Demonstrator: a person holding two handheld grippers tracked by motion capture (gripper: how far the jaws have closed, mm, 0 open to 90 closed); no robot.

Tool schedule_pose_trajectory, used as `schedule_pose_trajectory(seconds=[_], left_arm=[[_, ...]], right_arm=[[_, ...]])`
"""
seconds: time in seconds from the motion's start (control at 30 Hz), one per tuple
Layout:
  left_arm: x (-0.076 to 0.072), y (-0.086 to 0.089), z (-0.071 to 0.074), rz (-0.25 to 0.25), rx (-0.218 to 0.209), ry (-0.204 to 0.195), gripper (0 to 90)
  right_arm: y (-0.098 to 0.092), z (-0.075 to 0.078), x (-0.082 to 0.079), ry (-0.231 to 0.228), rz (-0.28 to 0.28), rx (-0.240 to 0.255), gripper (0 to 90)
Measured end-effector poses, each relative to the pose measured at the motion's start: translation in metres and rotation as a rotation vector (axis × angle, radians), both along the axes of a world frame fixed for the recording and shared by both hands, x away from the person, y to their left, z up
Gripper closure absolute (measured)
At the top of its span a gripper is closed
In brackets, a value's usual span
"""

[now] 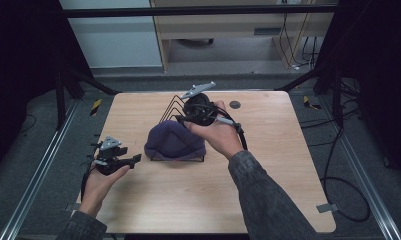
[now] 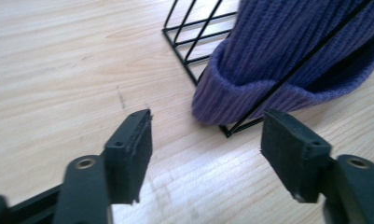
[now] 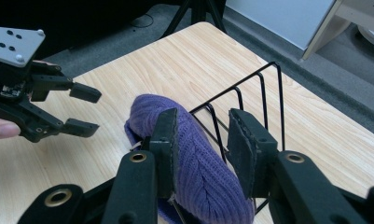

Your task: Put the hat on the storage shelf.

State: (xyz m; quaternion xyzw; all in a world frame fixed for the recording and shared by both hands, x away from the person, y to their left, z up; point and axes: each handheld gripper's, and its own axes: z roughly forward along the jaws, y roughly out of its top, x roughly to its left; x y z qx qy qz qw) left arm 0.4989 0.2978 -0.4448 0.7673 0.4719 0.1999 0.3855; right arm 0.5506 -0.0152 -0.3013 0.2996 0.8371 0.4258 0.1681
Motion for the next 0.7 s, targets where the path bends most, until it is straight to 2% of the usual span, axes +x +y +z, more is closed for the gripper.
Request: schedule_pose_trajectory(seconds=[0.1, 0.23, 0.43, 0.7], left_arm=[[-0.003, 0.002, -0.005, 0.011, 0.035, 0.006, 24.4], [-0.003, 0.002, -0.017, 0.007, 0.097, 0.045, 19.2], [0.000, 0.002, -0.024, 0.009, 0.113, 0.081, 13.3], [0.003, 0.006, -0.030, 0.026, 0.120, 0.114, 11.1]], right_arm=[[-0.004, 0.001, -0.004, -0.002, -0.002, 0.006, 61.2], [-0.010, 0.003, -0.007, -0.004, -0.009, 0.011, 58.1], [-0.023, 0.005, -0.012, -0.003, -0.025, 0.022, 54.7], [-0.041, 0.008, -0.015, -0.003, -0.057, 0.033, 50.7]])
